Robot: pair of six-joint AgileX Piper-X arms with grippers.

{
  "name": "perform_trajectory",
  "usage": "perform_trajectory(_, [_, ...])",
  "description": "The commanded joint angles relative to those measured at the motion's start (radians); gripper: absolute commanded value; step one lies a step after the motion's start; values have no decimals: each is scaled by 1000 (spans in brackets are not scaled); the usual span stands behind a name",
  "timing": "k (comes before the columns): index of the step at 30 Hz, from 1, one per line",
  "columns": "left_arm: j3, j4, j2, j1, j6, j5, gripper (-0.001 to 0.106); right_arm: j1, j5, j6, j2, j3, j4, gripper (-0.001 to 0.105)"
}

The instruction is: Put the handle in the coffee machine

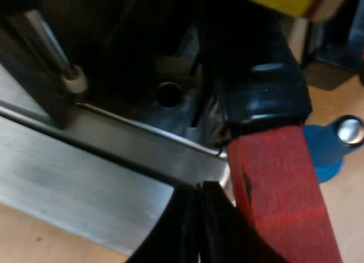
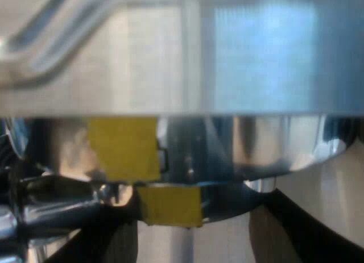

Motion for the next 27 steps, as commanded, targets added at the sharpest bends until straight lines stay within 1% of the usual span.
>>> perform_trajectory(1, [-3, 81, -11, -23, 5, 45, 1, -2, -19, -5, -21, -23, -71, 47])
perform_trajectory(3, [-3, 114, -11, -41, 5, 62, 1, -1, -19, -5, -21, -23, -71, 47])
perform_trajectory(4, [-3, 138, -11, -59, 5, 80, 1, -1, -19, -5, -21, -23, -71, 47])
perform_trajectory(9, [-3, 180, -13, -98, -6, 113, 1, -1, -19, -5, -21, -23, -71, 47])
perform_trajectory(11, [-3, 197, -22, -98, -23, 164, 1, -1, -19, -5, -21, -23, -71, 47])
perform_trajectory(15, [-3, 219, -46, -98, -49, 208, 1, -1, -19, -5, -21, -23, -71, 47])
perform_trajectory(16, [-3, 231, -57, -98, -60, 229, 1, -1, -19, -5, -21, -23, -71, 47])
perform_trajectory(20, [-3, 273, -70, -98, -60, 285, 1, -1, -19, -5, -21, -23, -71, 47])
perform_trajectory(25, [37, 281, -70, -98, -58, 300, 1, -1, -19, -5, -21, -23, -71, 47])
perform_trajectory(27, [52, 279, -70, -98, -55, 296, 1, -1, -19, -5, -21, -23, -71, 47])
